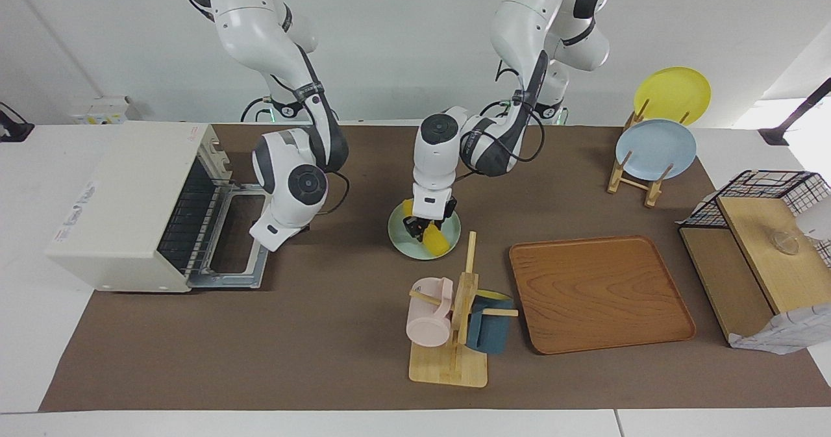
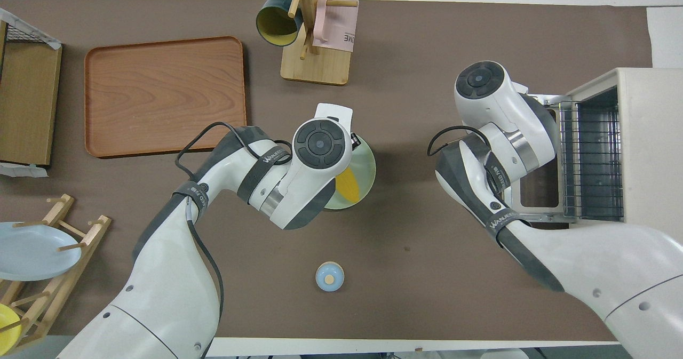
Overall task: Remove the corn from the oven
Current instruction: 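Grasp the yellow corn cob with the left gripper and lift it, then carry the corn onto the wooden tray while the right gripper retracts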
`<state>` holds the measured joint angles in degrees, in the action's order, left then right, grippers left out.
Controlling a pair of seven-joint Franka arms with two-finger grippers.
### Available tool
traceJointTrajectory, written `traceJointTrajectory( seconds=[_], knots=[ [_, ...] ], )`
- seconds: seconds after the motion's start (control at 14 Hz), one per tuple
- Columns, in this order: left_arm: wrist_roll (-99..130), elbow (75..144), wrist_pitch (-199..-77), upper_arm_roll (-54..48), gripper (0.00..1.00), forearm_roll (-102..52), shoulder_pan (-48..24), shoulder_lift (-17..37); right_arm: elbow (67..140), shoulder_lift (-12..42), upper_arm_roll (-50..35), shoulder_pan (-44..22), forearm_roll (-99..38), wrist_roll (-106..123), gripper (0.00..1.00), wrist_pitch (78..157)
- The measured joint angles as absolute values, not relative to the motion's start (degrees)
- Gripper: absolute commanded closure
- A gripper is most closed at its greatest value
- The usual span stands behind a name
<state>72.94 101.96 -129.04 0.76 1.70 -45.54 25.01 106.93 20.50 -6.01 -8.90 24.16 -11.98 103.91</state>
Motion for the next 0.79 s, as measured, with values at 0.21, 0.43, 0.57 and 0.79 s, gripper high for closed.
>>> traceJointTrajectory(
  seconds=[0.21, 0.43, 0.57, 0.79],
  knots=[
    [70.3, 100.1, -123.2, 1.9, 0.99, 4.1, -45.0, 24.1, 103.4, 18.4, -6.1, -8.3, 23.9, -7.3, 0.95, 97.5],
    [54.3, 100.6, -118.6, 3.0, 1.00, 4.3, -38.4, 19.5, 102.6, 13.5, -6.1, -5.1, 23.8, -0.6, 0.95, 94.0],
    [38.4, 101.6, -118.7, 3.2, 1.00, 4.0, -29.3, 18.4, 102.5, 10.6, -6.0, -1.9, 23.9, 4.4, 0.93, 92.9],
    [23.8, 100.2, -122.1, 3.3, 1.00, 2.9, -18.0, 21.0, 102.3, 8.3, -5.4, 2.3, 24.4, 9.4, 0.52, 92.7]
  ],
)
